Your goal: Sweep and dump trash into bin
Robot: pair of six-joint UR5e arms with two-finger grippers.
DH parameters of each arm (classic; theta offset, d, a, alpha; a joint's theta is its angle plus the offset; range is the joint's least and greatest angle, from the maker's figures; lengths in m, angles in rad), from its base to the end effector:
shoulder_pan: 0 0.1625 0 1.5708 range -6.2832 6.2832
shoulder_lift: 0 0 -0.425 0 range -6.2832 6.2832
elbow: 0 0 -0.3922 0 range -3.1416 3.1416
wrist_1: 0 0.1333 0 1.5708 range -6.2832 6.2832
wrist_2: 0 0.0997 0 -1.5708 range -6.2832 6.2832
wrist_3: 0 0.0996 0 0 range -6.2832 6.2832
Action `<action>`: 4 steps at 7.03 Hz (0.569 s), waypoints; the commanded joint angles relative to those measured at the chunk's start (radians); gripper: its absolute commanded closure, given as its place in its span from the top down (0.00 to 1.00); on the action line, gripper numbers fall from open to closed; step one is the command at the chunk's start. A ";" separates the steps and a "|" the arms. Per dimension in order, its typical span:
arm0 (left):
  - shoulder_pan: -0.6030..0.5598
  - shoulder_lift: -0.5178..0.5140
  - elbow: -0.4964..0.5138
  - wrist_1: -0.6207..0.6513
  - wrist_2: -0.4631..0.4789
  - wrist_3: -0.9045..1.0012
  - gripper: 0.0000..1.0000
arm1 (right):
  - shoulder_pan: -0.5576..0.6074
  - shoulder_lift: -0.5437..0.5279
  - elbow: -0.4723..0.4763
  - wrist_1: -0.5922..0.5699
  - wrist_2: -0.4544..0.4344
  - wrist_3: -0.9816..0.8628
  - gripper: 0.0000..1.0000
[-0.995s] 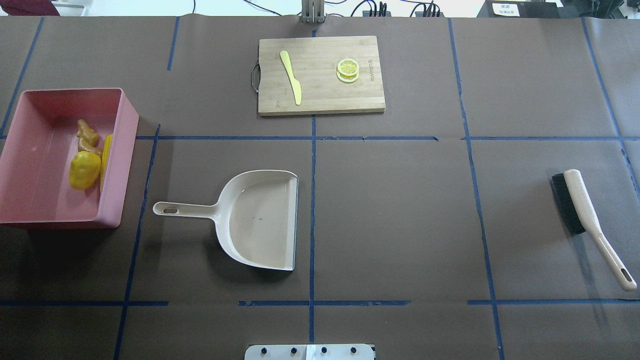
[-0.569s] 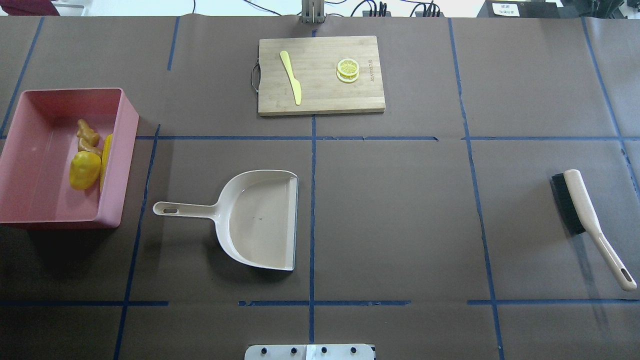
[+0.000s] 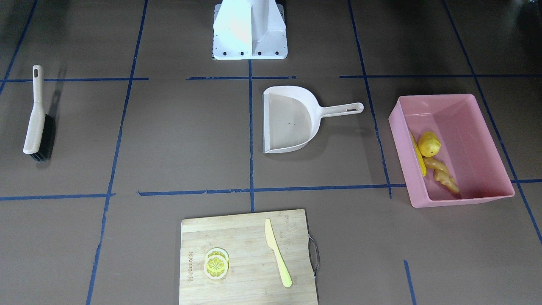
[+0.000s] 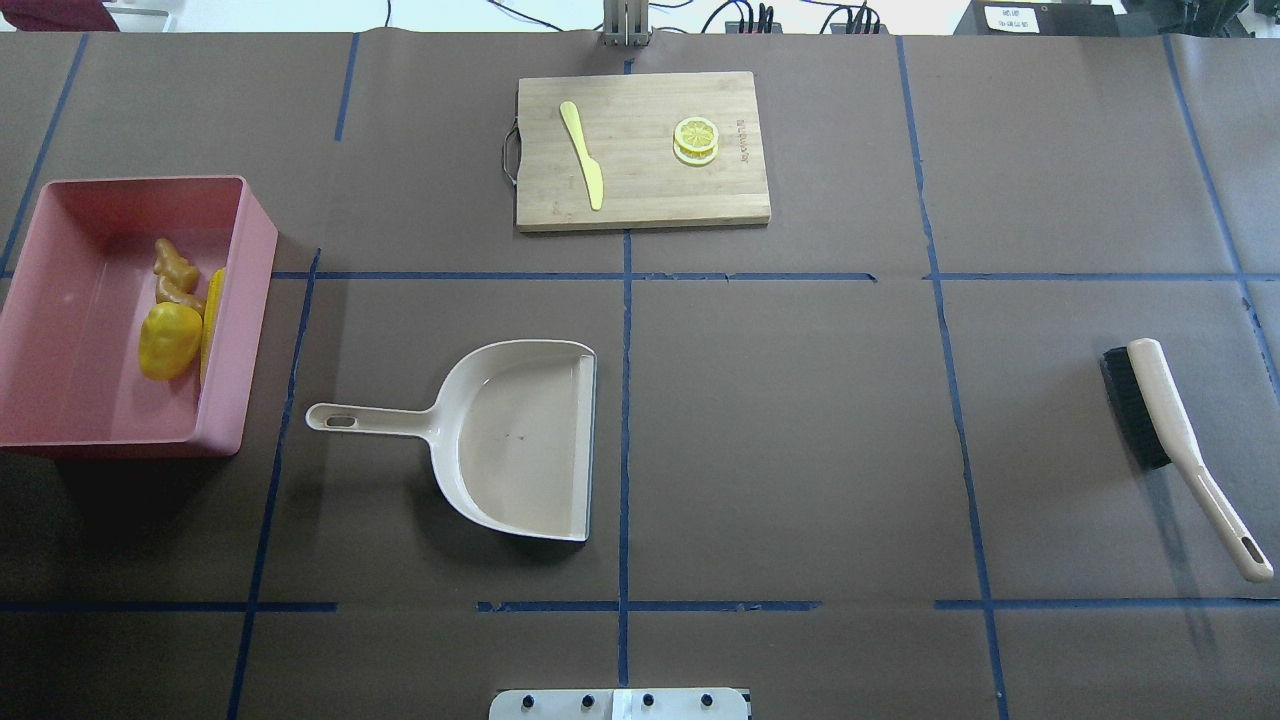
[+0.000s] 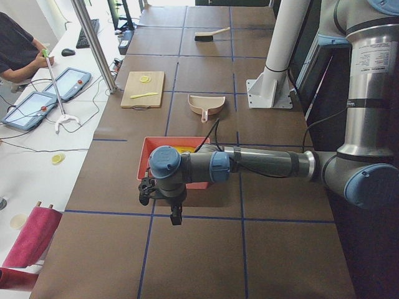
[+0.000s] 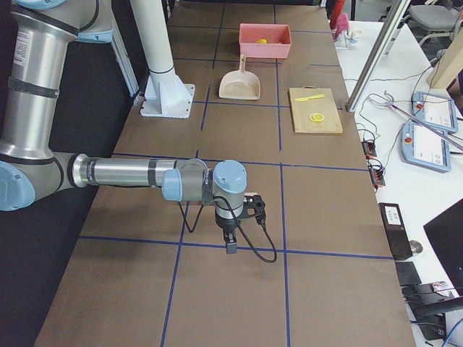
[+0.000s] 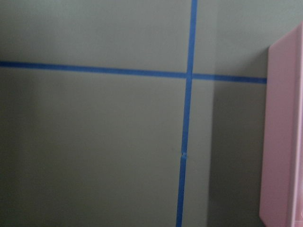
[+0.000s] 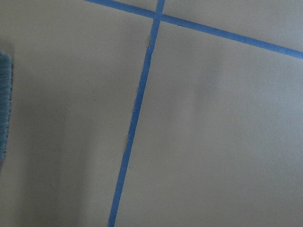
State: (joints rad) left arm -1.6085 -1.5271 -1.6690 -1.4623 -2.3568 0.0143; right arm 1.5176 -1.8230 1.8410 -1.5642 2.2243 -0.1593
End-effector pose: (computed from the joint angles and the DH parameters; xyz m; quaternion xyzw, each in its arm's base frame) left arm -0.0805 -0.4661 0.6414 -0.0150 0.3833 -0.0211 0.9232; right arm 0.0520 -0.3910 0.6436 0.0286 -0.3199 -0.1044 0.9413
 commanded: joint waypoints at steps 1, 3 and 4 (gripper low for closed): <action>0.001 0.016 0.012 -0.082 0.007 0.000 1.00 | 0.003 0.013 -0.009 -0.005 0.005 0.006 1.00; 0.002 0.042 0.012 -0.081 0.008 0.001 1.00 | 0.003 0.014 -0.006 -0.003 0.020 0.007 1.00; 0.004 0.045 0.012 -0.079 0.008 0.001 1.00 | 0.004 0.007 -0.006 0.004 0.014 -0.006 1.00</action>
State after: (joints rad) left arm -1.6058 -1.4916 -1.6561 -1.5408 -2.3489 0.0149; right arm 1.5208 -1.8113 1.8336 -1.5654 2.2402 -0.1561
